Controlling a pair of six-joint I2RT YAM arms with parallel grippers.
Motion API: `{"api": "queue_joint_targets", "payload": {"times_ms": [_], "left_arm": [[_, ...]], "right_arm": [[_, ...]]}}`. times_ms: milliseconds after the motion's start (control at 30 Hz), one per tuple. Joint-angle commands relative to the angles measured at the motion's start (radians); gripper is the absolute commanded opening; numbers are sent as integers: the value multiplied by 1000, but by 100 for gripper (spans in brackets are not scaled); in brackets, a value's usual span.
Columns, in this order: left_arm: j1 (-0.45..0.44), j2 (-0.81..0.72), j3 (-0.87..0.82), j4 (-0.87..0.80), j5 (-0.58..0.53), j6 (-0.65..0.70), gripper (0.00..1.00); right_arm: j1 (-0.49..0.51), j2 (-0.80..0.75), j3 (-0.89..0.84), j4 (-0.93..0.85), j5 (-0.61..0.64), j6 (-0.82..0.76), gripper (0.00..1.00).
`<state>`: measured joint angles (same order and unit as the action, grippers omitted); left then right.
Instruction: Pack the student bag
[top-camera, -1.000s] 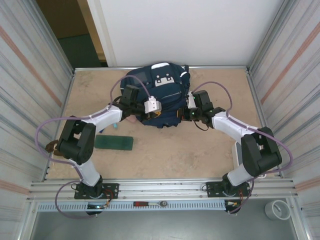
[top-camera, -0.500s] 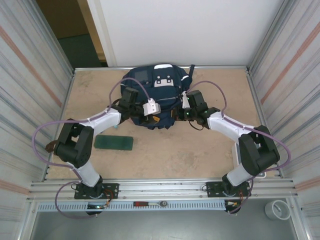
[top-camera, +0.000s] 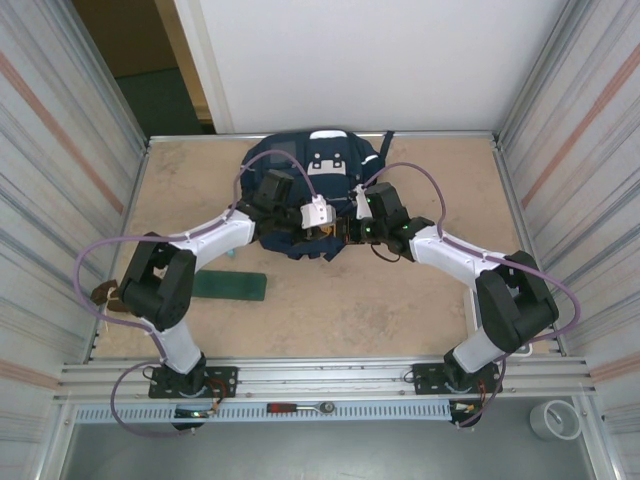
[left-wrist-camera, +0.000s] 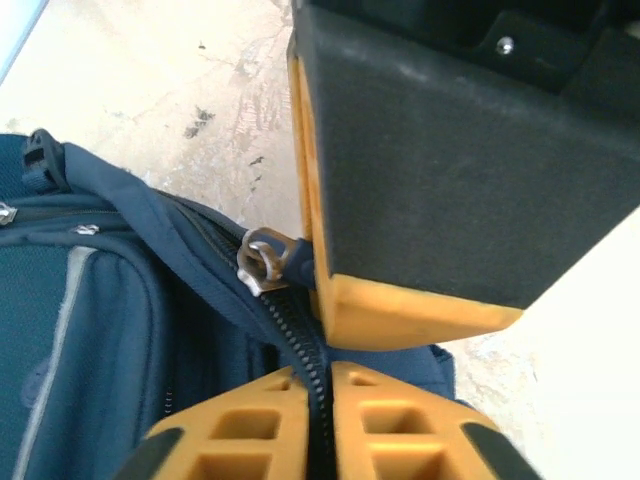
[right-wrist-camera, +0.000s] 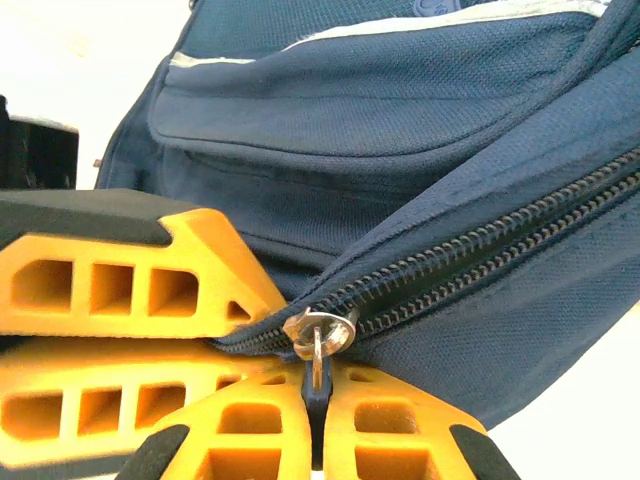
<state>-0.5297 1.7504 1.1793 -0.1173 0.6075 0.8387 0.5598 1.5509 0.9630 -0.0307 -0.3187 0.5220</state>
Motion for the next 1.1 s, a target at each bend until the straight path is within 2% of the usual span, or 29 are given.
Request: {"api": "queue_joint_targets", "payload": {"times_ms": [0, 133, 300, 500, 800, 933, 1067], "left_arm": [[25, -3, 28, -81, 29, 4, 4], [64, -59, -10, -58, 72, -6, 0], [95, -144, -80, 23, 124, -19, 0], [99, -218, -116, 58, 154, -29, 0], [99, -242, -160, 113, 215, -61, 0], [96, -243, -190, 150, 226, -81, 0], [83, -231, -199, 170, 236, -88, 0]], "right_arm": [[-22, -30, 3, 32, -21, -27, 0], [-104, -9, 10, -64, 3, -46, 0], [-216, 51, 45, -147, 6, -42, 0], [-296, 152, 134, -231, 56, -45, 0], [-377, 310, 246, -238, 105, -46, 0], [-399, 310, 242, -222, 51, -51, 0], [-402, 229, 185, -181, -66, -108, 17]]}}
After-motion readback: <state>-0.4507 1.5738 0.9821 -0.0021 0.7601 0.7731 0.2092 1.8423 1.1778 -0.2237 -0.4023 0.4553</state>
